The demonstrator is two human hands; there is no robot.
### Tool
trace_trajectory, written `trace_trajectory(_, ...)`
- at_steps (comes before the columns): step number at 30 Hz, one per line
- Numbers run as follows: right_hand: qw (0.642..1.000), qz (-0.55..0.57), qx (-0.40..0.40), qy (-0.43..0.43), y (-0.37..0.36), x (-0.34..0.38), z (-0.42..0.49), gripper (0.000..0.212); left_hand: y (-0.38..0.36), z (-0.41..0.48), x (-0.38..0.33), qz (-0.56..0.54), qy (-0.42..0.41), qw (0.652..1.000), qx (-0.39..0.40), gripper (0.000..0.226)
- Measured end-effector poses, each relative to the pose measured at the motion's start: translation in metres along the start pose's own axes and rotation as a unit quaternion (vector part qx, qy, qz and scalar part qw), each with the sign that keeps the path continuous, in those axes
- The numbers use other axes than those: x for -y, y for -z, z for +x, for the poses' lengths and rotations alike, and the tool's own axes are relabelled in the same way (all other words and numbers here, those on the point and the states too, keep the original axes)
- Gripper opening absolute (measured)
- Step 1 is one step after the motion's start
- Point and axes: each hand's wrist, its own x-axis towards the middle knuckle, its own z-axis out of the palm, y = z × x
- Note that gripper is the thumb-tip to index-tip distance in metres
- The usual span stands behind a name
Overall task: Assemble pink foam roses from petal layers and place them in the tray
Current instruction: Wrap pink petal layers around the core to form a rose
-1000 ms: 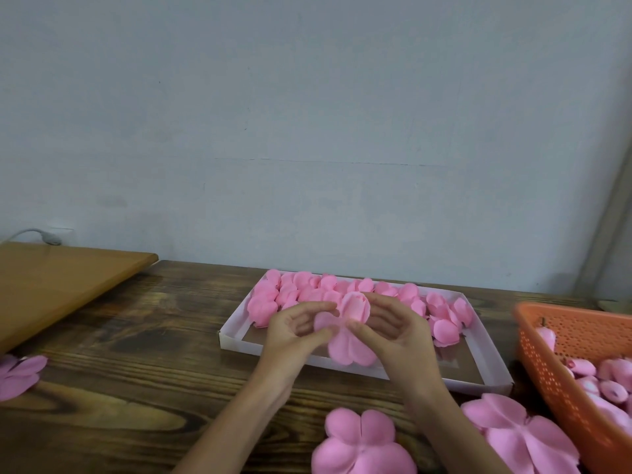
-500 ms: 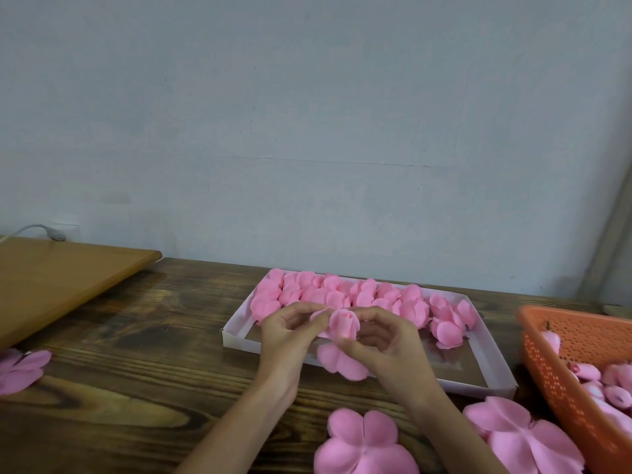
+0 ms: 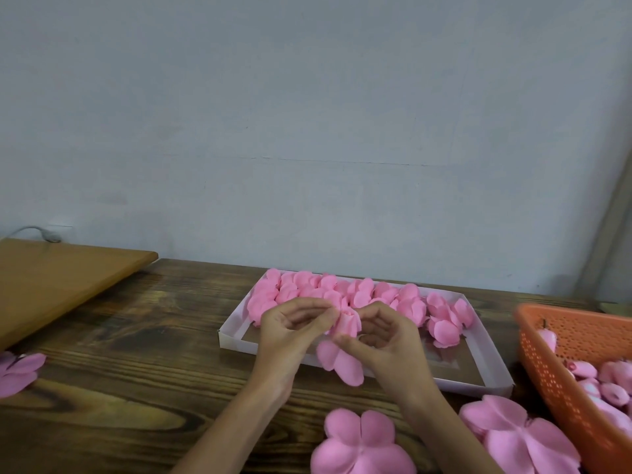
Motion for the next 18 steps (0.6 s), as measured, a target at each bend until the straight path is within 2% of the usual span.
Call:
trace_trajectory(8,0.996,0.076,-0.05,-0.005,0.006,0.0,0.004,0.023,-0.001,0.0,0.003,-0.057,0.023,0.996,0.071,0.033)
trace_trajectory(13,0.992,0.104,-0.074,-0.012,0.009,0.002,0.005,0.024,0.0,-0.001,0.003,0.042,0.022,0.996,0.071,0.044)
trace_trajectory(16,0.99,0.108,-0.088,-0.009,0.011,0.003,0.006,0.024,0.004,0.001,0.007,0.087,0.072,0.991,0.071,0.029)
trace_trajectory(18,0.989,0.116,-0.09,-0.015,0.013,0.004,0.006,0.023,0.005,0.002,0.011,0.078,0.089,0.992,0.053,0.023)
